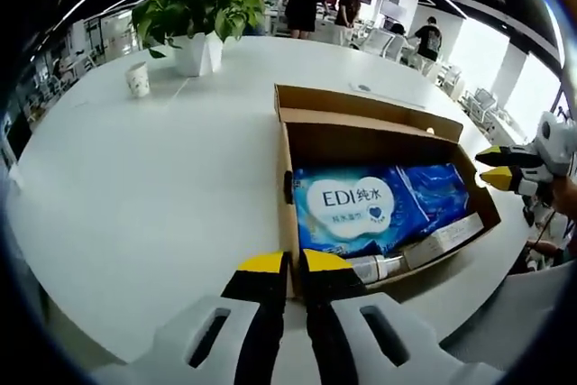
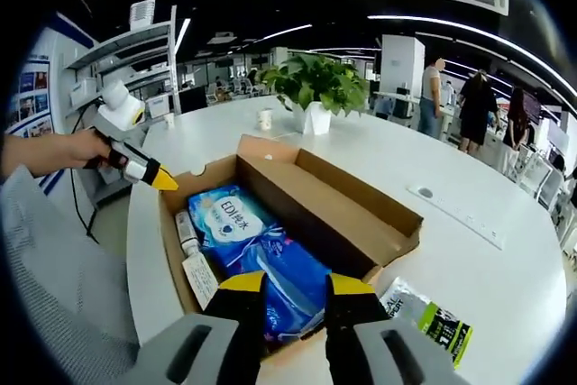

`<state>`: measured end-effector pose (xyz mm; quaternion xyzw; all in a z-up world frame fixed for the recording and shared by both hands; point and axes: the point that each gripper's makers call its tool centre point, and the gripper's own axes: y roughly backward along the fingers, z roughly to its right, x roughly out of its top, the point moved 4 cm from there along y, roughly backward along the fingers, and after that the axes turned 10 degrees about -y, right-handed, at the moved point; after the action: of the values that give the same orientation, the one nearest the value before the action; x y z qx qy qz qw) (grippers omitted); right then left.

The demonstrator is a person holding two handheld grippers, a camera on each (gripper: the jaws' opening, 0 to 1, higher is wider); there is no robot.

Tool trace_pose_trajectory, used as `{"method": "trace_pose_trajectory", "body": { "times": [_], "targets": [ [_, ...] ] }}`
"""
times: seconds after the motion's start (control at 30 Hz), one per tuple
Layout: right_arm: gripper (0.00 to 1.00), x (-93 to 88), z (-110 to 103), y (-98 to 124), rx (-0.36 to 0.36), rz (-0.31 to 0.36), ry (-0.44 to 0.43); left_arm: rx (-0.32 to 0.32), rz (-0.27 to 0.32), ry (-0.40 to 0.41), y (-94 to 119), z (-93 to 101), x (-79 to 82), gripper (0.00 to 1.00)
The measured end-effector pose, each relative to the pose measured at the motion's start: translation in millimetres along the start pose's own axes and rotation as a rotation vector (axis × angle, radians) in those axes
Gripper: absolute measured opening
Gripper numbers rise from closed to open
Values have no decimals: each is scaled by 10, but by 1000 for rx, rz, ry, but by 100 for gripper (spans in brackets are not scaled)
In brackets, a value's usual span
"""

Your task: Operate the shoe box by opening the lid, removing the specified soft item, and placing it in the target area until the item is outside and the box remains undamaged.

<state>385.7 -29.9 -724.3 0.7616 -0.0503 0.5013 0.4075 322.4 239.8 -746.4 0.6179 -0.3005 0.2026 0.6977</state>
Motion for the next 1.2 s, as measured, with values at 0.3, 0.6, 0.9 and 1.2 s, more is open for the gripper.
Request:
{"method": "trace_pose_trajectory", "body": {
  "times": [0.3, 0.6, 0.9, 1.2],
  "targets": [
    [22, 12, -211, -245, 53, -18, -3, 16, -9, 24, -6, -1, -10, 3],
    [22, -14, -315, -454, 84, -42, -15, 15, -3, 37, -11, -2, -13, 3],
    [22, -32, -366, -648, 102, -62, -35, 17, -6, 35, -12, 2, -11, 3],
    [21, -43, -428, -841, 117, -79, -65, 19, -12, 30, -15, 4, -9, 3]
  ]
}}
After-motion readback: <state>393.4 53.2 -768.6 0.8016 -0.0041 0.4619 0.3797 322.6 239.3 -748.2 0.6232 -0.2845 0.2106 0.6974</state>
